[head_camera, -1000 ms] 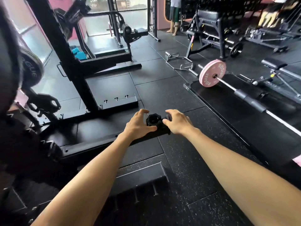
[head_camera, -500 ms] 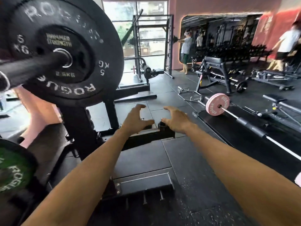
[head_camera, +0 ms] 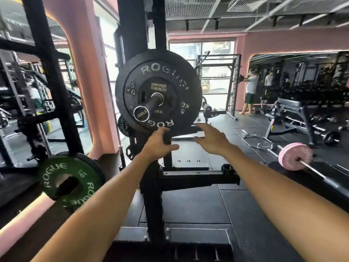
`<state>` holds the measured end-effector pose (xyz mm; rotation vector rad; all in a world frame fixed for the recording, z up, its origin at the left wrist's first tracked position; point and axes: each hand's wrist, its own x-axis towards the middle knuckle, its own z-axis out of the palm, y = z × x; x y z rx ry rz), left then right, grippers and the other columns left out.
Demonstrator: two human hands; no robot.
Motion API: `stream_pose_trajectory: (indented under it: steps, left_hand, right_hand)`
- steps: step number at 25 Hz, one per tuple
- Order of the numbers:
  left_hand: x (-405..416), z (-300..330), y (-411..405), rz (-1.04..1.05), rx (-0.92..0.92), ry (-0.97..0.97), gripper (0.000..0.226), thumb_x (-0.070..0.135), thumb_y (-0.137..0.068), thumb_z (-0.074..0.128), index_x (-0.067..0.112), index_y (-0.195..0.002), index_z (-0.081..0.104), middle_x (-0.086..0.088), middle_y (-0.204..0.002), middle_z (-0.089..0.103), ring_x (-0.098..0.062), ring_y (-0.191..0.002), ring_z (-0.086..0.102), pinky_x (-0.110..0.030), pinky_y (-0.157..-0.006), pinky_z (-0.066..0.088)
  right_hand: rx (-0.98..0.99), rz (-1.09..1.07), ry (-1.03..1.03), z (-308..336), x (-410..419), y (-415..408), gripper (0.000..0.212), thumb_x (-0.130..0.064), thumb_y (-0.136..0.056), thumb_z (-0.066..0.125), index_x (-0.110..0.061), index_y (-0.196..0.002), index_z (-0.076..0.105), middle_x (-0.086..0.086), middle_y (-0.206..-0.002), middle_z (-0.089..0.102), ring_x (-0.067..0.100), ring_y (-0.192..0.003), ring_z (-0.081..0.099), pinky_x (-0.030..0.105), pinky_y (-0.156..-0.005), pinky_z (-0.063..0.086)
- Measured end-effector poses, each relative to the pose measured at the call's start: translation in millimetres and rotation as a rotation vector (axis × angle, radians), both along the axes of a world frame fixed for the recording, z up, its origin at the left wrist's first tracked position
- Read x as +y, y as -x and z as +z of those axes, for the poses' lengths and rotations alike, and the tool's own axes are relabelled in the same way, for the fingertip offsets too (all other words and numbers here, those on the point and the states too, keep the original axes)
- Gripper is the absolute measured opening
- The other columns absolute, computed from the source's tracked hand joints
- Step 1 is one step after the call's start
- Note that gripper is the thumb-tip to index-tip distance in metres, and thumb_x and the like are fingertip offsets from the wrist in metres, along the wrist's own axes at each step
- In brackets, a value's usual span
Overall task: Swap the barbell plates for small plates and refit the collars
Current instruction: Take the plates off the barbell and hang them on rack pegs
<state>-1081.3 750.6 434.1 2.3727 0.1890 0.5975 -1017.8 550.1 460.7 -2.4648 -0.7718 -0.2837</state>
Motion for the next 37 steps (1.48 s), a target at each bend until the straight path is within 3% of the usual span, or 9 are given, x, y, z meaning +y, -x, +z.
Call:
stream_pose_trajectory:
  steps: [5, 10, 13, 22, 27, 32, 37]
  left_hand:
    - [70, 26, 40, 0.074, -0.034, -0.019, 0.083, 0.056, -0.051, 0.073, 0.028, -0.125, 0.051, 0.0, -0.118, 0.063, -0.017, -0.108, 0.06, -0.038, -0.099, 0.048]
    - [110, 59, 56, 0.109, -0.072, -0.079, 0.059, 0.025, -0.071, 0.076, 0.019, -0.126, 0.053, -0.004, -0.11, 0.063, -0.021, -0.099, 0.061, -0.029, -0.083, 0.047]
    - [123, 75, 47, 0.119, -0.104, -0.094, 0.051, 0.024, -0.077, 0.072, 0.019, -0.124, 0.052, -0.004, -0.113, 0.062, -0.022, -0.102, 0.06, -0.033, -0.088, 0.047]
    - [160, 105, -45, 0.182, -0.147, -0.116, 0.042, 0.026, -0.084, 0.063, 0.017, -0.124, 0.053, -0.006, -0.113, 0.062, -0.022, -0.097, 0.057, -0.031, -0.085, 0.045]
    - [184, 106, -127, 0.221, -0.123, -0.138, 0.045, 0.024, -0.086, 0.063, 0.011, -0.128, 0.051, -0.014, -0.118, 0.063, -0.033, -0.11, 0.059, -0.037, -0.093, 0.046]
    - [196, 108, -184, 0.207, -0.15, -0.188, 0.038, 0.019, -0.086, 0.062, 0.008, -0.115, 0.041, -0.015, -0.099, 0.058, -0.035, -0.1, 0.059, -0.038, -0.081, 0.042]
    - [204, 112, -214, 0.277, -0.232, -0.336, 0.049, 0.018, -0.087, 0.058, 0.008, -0.128, 0.033, -0.023, -0.12, 0.057, -0.043, -0.105, 0.058, -0.048, -0.084, 0.046]
  right_hand:
    - [-0.043, 0.019, -0.031, 26, 55, 28, 0.058, -0.036, -0.093, 0.054, -0.027, -0.146, 0.034, 0.002, -0.148, 0.04, 0.025, -0.13, 0.046, 0.041, -0.101, 0.036]
    - [-0.09, -0.042, -0.052, 44, 85, 41, 0.058, -0.037, -0.093, 0.054, -0.028, -0.146, 0.033, 0.004, -0.147, 0.04, 0.028, -0.13, 0.045, 0.041, -0.101, 0.036]
    - [-0.098, -0.064, -0.048, 53, 92, 35, 0.058, -0.036, -0.092, 0.055, -0.027, -0.146, 0.034, 0.004, -0.148, 0.039, 0.028, -0.131, 0.044, 0.042, -0.102, 0.037]
    - [-0.083, -0.19, -0.115, 72, 130, -63, 0.054, -0.032, -0.091, 0.055, -0.015, -0.14, 0.039, 0.01, -0.14, 0.045, 0.032, -0.125, 0.049, 0.045, -0.101, 0.043]
    - [-0.066, -0.211, -0.124, 74, 160, -145, 0.048, -0.026, -0.09, 0.054, -0.008, -0.131, 0.041, 0.015, -0.132, 0.05, 0.036, -0.119, 0.053, 0.045, -0.097, 0.046]
    - [-0.036, -0.21, -0.104, 76, 186, -197, 0.052, -0.028, -0.09, 0.057, -0.007, -0.132, 0.035, 0.016, -0.137, 0.044, 0.038, -0.122, 0.05, 0.045, -0.098, 0.044]
    - [-0.171, -0.222, -0.063, 74, 203, -218, 0.05, -0.023, -0.091, 0.058, -0.008, -0.129, 0.028, 0.019, -0.131, 0.042, 0.044, -0.109, 0.055, 0.045, -0.086, 0.045]
